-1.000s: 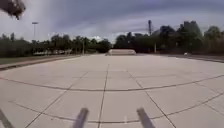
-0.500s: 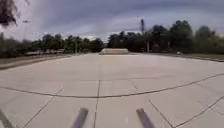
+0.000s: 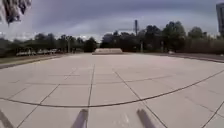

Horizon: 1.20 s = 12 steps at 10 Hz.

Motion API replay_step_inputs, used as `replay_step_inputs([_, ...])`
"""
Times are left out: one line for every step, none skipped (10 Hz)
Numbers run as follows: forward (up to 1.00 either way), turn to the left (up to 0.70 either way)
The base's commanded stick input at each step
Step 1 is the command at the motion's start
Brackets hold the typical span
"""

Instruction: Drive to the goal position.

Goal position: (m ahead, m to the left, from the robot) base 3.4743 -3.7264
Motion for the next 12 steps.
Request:
replay_step_inputs([0.50, 0.00])
replay_step_inputs([0.50, 0.00])
replay_step_inputs([0.50, 0.00])
replay_step_inputs([0.50, 0.00])
replay_step_inputs([0.50, 0.00])
replay_step_inputs([0.50, 0.00])
replay_step_inputs([0.50, 0.00])
replay_step_inputs([0.50, 0.00])
replay_step_inputs([0.50, 0.00])
replay_step_inputs([0.50, 0.00])
replay_step_inputs([0.50, 0.00])
replay_step_inputs([0.50, 0.00])
